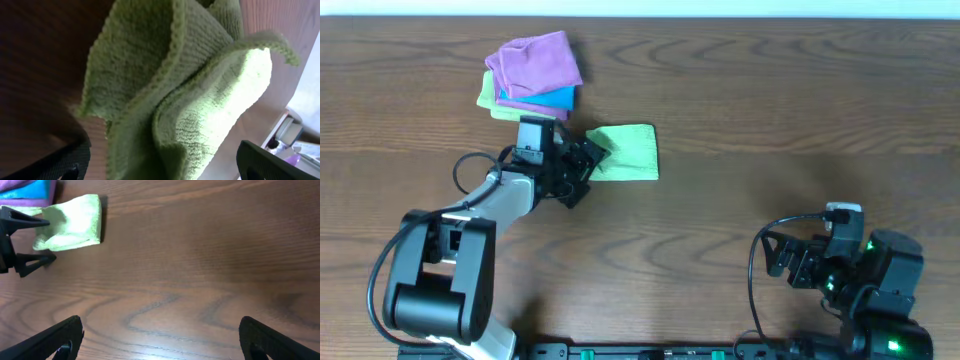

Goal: Fold the cloth
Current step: 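Grasp the folded green cloth with the left gripper and lift it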

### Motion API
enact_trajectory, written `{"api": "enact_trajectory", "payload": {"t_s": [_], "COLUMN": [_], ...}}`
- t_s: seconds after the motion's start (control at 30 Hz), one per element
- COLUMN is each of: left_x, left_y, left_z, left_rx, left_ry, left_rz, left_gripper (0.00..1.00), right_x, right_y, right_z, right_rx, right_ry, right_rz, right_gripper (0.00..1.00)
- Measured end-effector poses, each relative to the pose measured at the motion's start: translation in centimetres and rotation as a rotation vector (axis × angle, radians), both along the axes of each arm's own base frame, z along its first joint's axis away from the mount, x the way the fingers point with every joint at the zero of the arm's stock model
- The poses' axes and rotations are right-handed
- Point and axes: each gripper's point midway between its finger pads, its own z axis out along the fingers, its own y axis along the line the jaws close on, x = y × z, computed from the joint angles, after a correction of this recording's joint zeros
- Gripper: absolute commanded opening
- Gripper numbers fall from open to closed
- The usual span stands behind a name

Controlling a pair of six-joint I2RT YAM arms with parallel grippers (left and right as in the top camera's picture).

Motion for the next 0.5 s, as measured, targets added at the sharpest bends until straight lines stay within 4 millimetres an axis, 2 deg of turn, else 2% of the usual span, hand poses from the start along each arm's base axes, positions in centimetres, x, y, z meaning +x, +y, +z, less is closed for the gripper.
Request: {"api": "enact_trajectory", "payload": {"t_s": [0.27, 0.4, 0.43, 0.5], "left_x": [0.3, 0.8, 1.0, 1.4], "left_y": [-0.8, -0.9, -0.8, -0.8], "left_z": [-0.1, 0.0, 0.0, 0.0], "left_rx": [0.053, 0.091, 0.101, 0.115], "left_ry": [-0.017, -0.050, -0.059, -0.076], "left_rz": [0.037, 0.053, 0.061, 0.074], "left_gripper": [0.96, 1.00, 0.95, 0.94], "right_x": [0.0, 0.0, 0.0, 0.0], "right_y": [0.0, 0.0, 0.0, 0.0], "right_z": [0.0, 0.0, 0.0, 0.0], "right_rx": [0.000, 0.000, 0.000, 0.000], "right_ry": [0.000, 0.000, 0.000, 0.000], "right_rz": [0.000, 0.000, 0.000, 0.000], "right_gripper": [0.99, 0.99, 0.99, 0.99]}}
